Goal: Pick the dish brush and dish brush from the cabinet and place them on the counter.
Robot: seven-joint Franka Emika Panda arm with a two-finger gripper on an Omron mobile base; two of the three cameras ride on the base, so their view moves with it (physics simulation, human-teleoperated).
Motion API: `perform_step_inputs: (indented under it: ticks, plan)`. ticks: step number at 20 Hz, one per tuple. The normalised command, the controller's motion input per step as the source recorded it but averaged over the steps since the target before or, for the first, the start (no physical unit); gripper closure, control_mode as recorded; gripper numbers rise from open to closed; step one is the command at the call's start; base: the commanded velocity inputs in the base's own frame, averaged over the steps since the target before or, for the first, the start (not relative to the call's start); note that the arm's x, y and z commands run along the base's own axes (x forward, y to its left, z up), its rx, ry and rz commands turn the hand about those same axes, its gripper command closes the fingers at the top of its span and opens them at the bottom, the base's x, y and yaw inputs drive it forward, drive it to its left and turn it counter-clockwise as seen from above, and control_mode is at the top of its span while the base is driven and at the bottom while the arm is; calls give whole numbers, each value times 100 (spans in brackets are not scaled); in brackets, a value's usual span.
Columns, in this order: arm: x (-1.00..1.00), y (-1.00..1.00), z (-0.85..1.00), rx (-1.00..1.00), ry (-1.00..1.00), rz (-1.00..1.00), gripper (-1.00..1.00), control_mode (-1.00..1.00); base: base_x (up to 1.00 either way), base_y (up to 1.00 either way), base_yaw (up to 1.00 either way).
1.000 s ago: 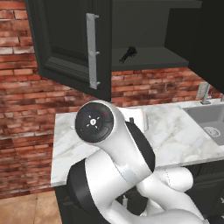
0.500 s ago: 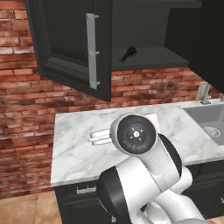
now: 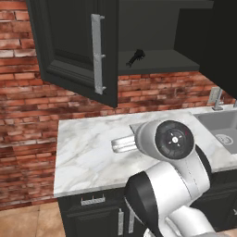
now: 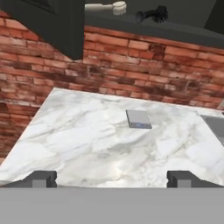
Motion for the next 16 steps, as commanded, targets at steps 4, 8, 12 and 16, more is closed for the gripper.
perform_step_inputs:
  ticks: [4, 8, 12, 16]
  plan:
    - [9, -19, 0, 1, 3, 0, -100, -100, 0, 0, 0]
    - [5, -19, 0, 1, 2, 0, -100, -100, 0, 0, 0]
    - [7, -23, 0, 1, 1, 0, -100, -100, 0, 0, 0]
    - [1, -25, 0, 1, 0, 1, -100, -100, 0, 0, 0]
